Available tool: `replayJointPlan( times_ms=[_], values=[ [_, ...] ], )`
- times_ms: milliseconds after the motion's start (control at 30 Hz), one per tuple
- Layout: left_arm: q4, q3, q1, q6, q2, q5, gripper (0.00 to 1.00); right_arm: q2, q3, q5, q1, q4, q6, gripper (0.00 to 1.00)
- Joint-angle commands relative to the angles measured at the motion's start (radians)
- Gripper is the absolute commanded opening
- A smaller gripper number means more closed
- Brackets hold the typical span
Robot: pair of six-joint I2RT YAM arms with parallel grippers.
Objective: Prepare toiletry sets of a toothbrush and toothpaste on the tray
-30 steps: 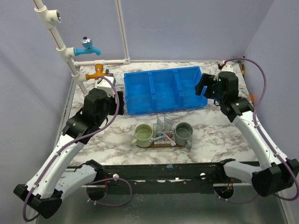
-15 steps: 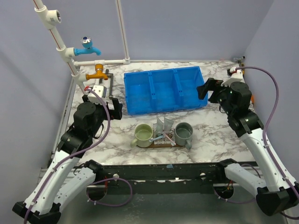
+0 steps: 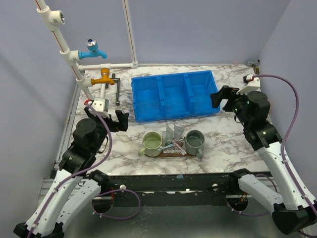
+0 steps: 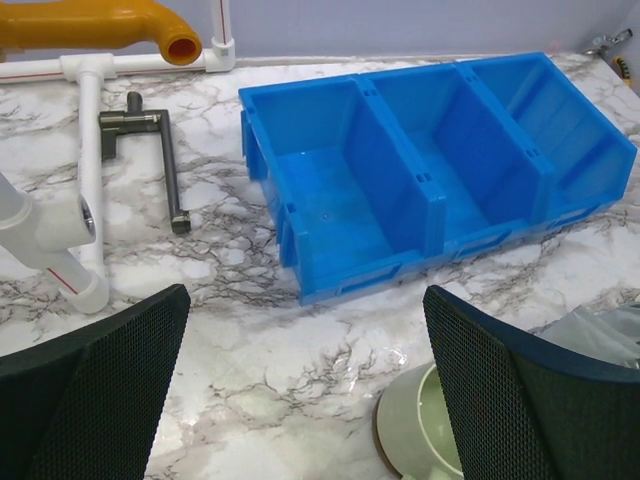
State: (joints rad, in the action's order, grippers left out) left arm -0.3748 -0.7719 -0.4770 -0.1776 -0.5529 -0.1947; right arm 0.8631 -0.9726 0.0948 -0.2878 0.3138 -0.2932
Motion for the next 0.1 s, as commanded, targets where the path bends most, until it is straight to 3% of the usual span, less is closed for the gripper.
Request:
replayJointPlan(
  times_ms=[0,67],
  values=[
    [0.031,0.016,0.006,0.011,0.032,0.006,0.99,0.039,-0.037,-0.042,0.0,0.023,0.023,1.0],
    [0.034,0.014,0.006,0.017,0.032,0.004,0.99,0.043,-0.041,-0.051,0.0,0.023,0.011,1.0]
  ],
)
